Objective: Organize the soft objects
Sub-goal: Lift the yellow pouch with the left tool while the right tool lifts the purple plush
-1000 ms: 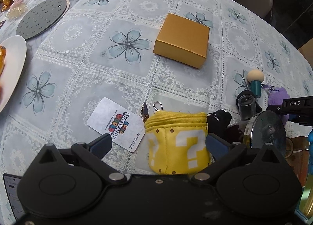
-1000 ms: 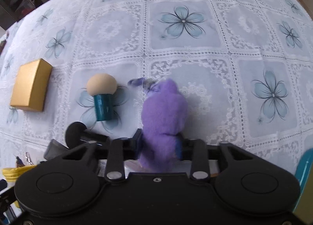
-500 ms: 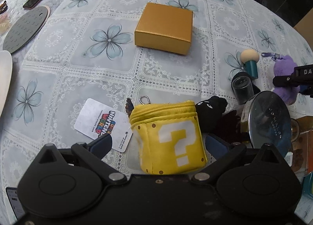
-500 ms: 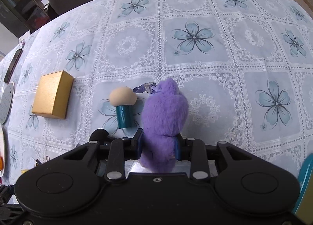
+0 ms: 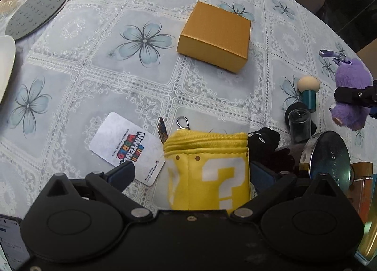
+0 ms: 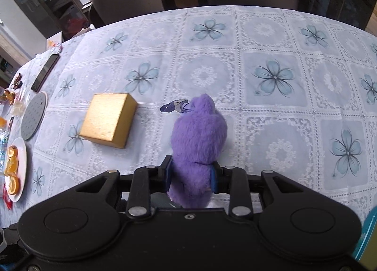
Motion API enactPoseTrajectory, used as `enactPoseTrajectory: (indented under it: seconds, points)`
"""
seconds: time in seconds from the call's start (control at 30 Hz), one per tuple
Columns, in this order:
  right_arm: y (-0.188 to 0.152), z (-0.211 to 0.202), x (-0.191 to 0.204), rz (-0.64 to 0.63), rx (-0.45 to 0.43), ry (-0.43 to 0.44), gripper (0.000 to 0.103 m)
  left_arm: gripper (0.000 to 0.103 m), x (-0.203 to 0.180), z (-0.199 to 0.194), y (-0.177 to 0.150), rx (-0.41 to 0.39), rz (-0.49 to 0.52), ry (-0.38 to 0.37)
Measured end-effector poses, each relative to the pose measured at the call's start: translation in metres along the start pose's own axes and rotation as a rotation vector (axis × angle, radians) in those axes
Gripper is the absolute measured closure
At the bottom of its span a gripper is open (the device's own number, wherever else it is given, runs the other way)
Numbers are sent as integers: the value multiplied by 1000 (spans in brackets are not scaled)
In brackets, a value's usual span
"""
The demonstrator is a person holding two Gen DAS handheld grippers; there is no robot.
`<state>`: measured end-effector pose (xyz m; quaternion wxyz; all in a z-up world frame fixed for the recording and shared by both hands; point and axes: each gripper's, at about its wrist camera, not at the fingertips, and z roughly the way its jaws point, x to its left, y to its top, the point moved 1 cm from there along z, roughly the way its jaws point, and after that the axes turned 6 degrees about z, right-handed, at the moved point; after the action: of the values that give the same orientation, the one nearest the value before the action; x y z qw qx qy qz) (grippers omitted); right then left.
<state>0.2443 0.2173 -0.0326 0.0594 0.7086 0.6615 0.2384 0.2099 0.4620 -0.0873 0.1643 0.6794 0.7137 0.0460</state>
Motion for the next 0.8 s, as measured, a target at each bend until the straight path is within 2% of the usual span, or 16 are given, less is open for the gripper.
enactPoseTrajectory:
  seconds: [0.03,0.1,0.17,0.27,0.43,0.8]
  points:
    - [-1,0,3,-5,2,2,70,6,-1,2,1,-6,9,-11]
    - [-3,-1,8,-14,7,6,70,29,-1,6,3,7,10,-49]
    - [-4,-4,15,-25,11,13,70,36,2,5,4,8,-31,-86]
    - [-6,-7,29,-53,4,25,70,37,7,-6,0,-31,-22,-50]
    - [-14,-7,61,-113,12,60,70,37,27,-35,-14,-75,-42,-44]
    - [-72,-9,115,-236,93,123,70,37,60,-75,-64,-87,-48,1]
